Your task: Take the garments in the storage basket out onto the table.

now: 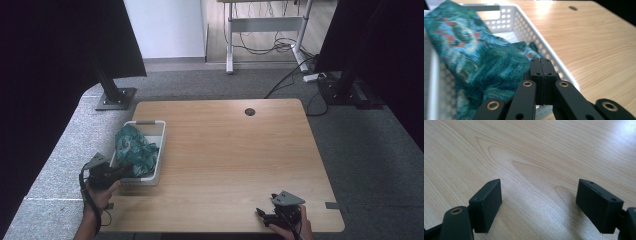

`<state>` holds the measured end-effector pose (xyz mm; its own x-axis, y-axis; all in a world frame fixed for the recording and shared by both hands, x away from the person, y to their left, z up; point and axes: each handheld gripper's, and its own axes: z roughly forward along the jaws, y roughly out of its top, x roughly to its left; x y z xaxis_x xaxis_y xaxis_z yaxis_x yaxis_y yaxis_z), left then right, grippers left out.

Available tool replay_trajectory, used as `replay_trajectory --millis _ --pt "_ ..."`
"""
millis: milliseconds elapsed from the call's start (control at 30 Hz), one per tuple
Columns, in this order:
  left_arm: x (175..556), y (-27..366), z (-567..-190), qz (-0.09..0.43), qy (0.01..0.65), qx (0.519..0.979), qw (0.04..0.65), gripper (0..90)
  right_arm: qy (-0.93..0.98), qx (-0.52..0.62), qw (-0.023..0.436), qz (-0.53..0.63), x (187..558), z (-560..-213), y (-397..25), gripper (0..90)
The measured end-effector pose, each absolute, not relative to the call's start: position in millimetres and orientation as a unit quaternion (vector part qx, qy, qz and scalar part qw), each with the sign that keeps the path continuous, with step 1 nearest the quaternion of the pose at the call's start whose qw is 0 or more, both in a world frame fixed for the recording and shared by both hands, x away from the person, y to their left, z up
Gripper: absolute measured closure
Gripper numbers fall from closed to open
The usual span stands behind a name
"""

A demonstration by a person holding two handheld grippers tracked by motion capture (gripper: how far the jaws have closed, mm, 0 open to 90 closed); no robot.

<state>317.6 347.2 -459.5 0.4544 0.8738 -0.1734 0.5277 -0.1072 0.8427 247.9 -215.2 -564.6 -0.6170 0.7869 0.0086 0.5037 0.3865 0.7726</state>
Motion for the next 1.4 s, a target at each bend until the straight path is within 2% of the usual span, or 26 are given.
replay_trajectory --millis 333,867,1133,1400 --pt "315 327 -447 0.179 0.462 0.723 0.482 89.0 0.812 0.397 0.184 0.386 248 -565 -215 20.4" --pt "310 282 -448 0.146 0.418 0.741 0.506 89.1 0.812 0.397 0.183 0.386 248 -565 -215 20.4" --pt "312 261 -459 0.132 0.407 0.755 0.497 89.0 0.812 0.397 0.184 0.386 248 -565 -215 20.5" --pt "315 262 -467 0.131 0.415 0.760 0.483 85.5 0.813 0.396 0.183 0.386 248 -565 -216 20.4"
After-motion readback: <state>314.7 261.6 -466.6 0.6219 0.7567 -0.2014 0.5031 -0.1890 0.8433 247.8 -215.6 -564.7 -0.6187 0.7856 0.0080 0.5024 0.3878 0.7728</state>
